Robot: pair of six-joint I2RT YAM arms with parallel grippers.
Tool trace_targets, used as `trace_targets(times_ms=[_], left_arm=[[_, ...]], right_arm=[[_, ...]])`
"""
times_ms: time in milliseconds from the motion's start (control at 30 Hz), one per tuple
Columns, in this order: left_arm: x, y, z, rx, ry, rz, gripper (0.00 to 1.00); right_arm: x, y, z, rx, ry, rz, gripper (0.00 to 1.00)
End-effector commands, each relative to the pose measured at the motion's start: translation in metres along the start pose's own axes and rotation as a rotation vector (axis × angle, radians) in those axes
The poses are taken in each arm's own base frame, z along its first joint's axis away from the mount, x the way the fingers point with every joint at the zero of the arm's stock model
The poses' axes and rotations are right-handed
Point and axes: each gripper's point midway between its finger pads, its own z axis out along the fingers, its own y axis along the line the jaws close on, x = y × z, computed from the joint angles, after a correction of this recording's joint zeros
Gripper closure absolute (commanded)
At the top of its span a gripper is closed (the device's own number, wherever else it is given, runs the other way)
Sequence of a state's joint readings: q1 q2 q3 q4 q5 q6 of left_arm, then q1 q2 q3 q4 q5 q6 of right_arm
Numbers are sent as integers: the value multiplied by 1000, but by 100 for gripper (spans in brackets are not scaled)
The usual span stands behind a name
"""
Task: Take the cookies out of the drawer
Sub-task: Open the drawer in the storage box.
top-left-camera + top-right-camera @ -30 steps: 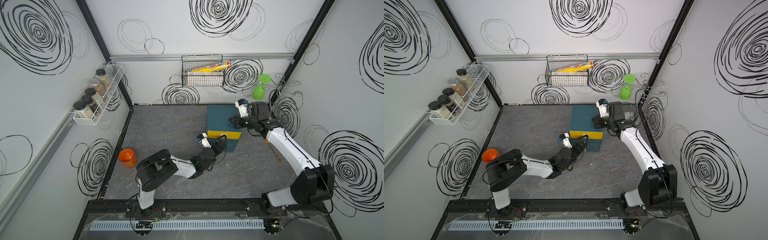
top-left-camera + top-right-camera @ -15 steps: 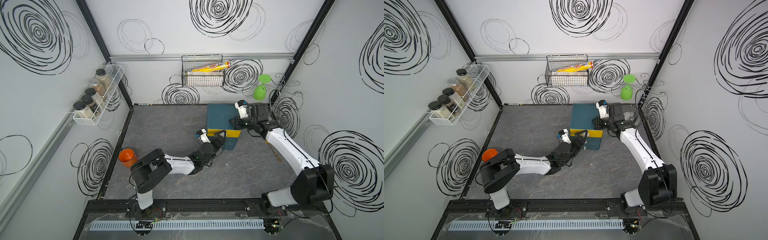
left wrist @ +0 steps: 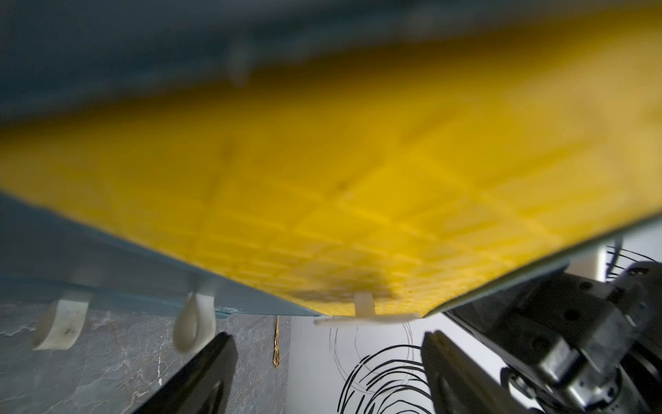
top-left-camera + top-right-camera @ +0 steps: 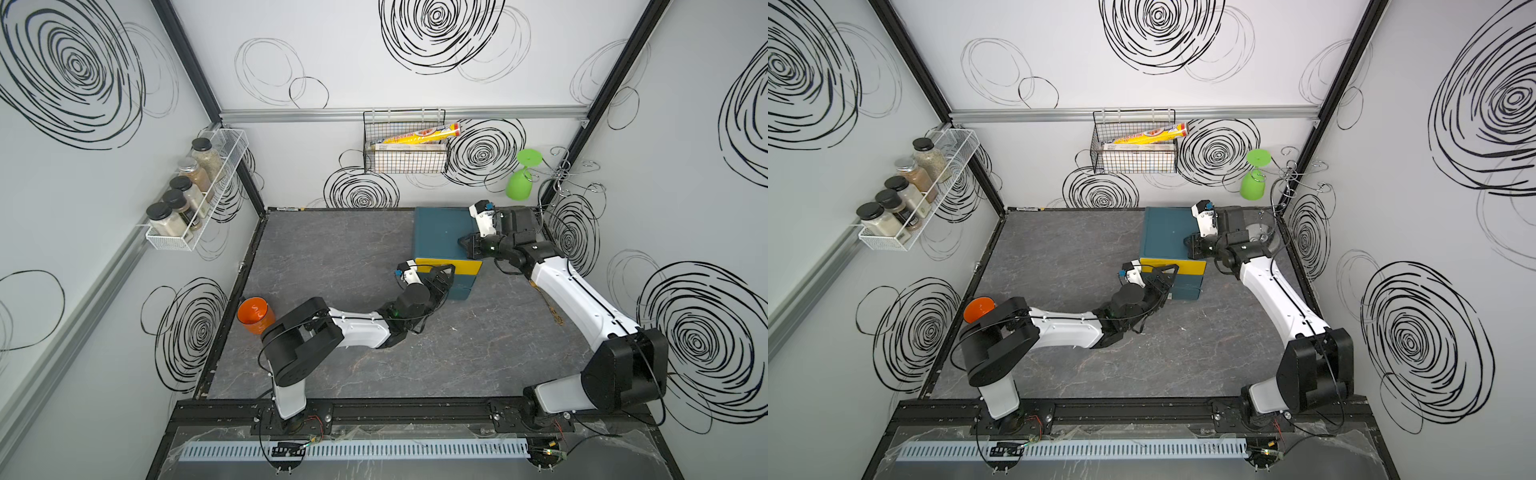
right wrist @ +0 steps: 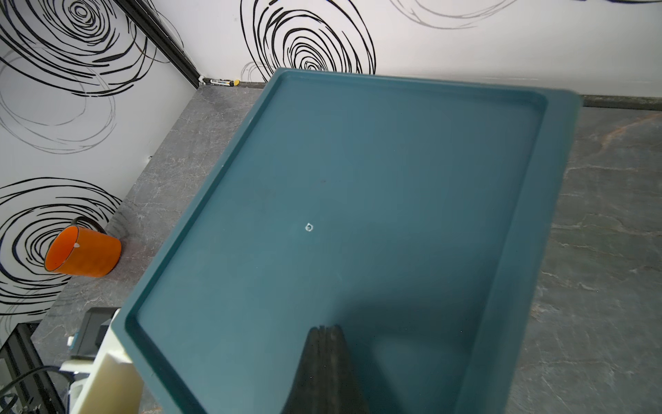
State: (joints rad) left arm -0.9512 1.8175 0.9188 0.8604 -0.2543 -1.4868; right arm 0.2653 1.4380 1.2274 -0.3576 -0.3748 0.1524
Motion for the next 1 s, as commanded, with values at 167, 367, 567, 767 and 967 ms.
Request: trace_targets(times_ms=[167, 367, 567, 767, 967], left_arm=[[-10, -25, 14, 31, -20, 18, 15], [-14, -19, 19, 1, -26, 7, 25], [-17, -29, 21, 12, -40, 9, 34], [-17, -28, 22, 24, -24, -1, 58], [-17, -23, 19, 17, -15, 0, 66]], right_arm=[[26, -10, 11, 28, 74, 20, 100], [29, -11, 14, 28, 82, 21, 100], [33, -12, 17, 25, 90, 28, 100], [35, -14, 17, 30, 94, 28, 100], [31, -13, 17, 29, 84, 26, 100]])
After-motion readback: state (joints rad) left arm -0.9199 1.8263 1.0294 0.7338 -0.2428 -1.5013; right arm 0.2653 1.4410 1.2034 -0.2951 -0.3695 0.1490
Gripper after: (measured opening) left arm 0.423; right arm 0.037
